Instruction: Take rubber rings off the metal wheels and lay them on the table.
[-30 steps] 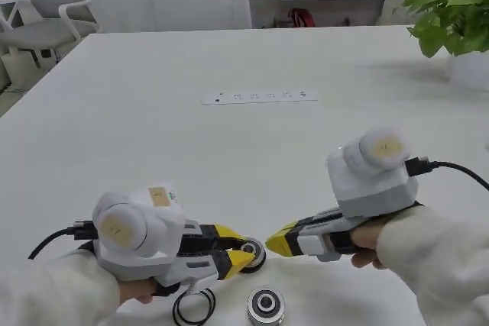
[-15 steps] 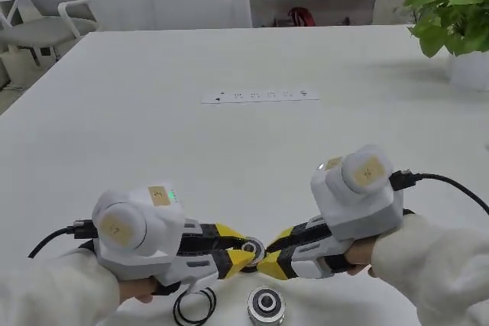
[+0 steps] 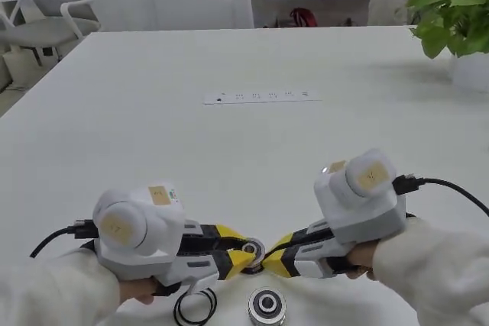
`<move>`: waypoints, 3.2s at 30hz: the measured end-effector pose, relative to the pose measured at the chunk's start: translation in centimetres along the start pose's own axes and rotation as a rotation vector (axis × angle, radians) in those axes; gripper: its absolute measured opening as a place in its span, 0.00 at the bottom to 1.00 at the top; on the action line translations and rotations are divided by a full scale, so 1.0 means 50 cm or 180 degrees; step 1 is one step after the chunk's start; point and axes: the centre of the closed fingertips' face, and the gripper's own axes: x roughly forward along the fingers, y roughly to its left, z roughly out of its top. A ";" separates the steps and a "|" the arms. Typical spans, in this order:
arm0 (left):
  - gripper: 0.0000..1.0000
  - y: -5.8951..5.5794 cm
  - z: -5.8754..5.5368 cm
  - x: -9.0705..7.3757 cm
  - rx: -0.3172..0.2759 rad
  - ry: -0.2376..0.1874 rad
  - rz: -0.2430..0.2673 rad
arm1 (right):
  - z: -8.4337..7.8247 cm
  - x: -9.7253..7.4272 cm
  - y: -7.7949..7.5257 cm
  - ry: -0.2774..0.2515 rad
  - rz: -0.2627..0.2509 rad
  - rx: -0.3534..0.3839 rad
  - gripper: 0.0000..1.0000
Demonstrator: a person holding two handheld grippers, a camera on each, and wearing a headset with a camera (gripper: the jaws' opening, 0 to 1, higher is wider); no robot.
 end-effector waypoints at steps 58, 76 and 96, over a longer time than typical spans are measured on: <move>0.13 0.004 0.000 -0.003 0.0006 0.0028 0.0062 | 0.054 -0.016 0.000 -0.0211 -0.0057 0.0601 0.00; 0.14 0.001 0.004 -0.001 -0.0043 -0.0075 0.0085 | 0.063 -0.025 -0.016 -0.0359 -0.0108 0.0765 0.00; 0.31 0.020 0.034 -0.042 0.0198 0.0114 0.0131 | 0.068 -0.032 -0.026 -0.0440 -0.0103 0.0933 0.00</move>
